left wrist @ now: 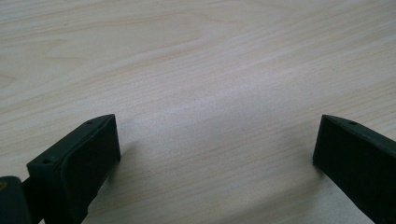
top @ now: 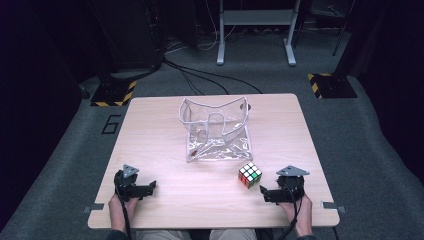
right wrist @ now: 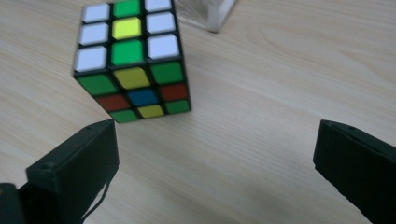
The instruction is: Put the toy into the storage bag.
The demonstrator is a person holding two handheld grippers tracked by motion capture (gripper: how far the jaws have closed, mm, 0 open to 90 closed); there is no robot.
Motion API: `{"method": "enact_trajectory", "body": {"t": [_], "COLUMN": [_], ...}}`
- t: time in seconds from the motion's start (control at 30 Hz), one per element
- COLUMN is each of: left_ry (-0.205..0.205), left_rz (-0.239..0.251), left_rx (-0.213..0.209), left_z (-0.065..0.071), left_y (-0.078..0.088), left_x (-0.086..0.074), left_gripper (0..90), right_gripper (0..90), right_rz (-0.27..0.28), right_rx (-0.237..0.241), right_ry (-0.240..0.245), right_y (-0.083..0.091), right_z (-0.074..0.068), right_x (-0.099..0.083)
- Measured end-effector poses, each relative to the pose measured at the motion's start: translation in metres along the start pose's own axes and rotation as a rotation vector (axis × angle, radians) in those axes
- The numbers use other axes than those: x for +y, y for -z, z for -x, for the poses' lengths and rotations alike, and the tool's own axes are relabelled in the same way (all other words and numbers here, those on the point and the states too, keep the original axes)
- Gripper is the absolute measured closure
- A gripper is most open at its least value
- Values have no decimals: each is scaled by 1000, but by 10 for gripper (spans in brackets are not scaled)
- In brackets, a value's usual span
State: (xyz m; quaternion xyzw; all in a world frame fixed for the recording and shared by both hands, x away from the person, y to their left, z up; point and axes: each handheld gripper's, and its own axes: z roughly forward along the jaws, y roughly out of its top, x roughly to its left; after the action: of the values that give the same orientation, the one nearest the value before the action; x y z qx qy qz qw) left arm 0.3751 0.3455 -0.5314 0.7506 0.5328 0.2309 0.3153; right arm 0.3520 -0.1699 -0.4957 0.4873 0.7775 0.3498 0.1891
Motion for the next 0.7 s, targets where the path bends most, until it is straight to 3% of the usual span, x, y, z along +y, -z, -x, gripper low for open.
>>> {"method": "enact_trajectory", "body": {"t": [0.33,0.7], "left_ry": [8,3], "left_rz": [-1,-3], "left_rx": [-8,-13], "left_z": [-1,-1], "left_y": [0,0], "left_x": [0,0], "left_gripper": [12,14], "right_gripper": [0,0], "right_rz": [-28,-76], "right_rx": [35,70], "right_ry": [75,102], "right_y": [-3,-27], "right_z": [-21,-31], "right_x": [23,38]}}
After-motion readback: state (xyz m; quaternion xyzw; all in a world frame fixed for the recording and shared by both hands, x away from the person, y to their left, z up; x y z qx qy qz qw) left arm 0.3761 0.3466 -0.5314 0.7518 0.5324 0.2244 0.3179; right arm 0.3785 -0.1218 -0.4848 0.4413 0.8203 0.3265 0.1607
